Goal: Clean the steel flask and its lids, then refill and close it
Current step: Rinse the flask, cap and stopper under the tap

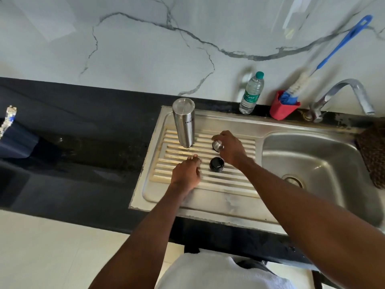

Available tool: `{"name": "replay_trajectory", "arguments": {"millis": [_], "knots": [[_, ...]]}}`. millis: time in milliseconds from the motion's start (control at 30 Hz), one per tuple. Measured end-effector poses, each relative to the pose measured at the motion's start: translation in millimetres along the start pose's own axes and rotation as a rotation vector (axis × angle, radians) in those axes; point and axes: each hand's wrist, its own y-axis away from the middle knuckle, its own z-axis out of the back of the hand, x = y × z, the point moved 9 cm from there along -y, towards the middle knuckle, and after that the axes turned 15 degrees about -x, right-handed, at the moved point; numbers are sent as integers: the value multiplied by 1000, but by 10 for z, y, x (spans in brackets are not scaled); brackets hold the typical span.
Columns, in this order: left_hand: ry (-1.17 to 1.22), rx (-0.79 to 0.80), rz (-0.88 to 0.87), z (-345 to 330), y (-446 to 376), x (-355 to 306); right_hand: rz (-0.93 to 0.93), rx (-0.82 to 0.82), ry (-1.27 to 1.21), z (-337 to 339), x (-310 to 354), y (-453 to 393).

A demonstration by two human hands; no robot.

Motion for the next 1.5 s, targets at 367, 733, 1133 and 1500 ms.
{"name": "replay_trajectory", "arguments": {"millis": [367,733,1133,1500], "knots": [[486,-412,83,364,220,-740,-952,-164,-1607,678,-1239,1088],[541,-257,-243,-454,368,-3126,-937,-622,-1137,1809,-2900,1474],[423,-96,-28,-1056,-1218,-3874,-721,-570,-718,2284,-3332,1000],[358,-53,-178,-1307,-1934,-4452,-636,-506,-648,2163,-3351,401]]}}
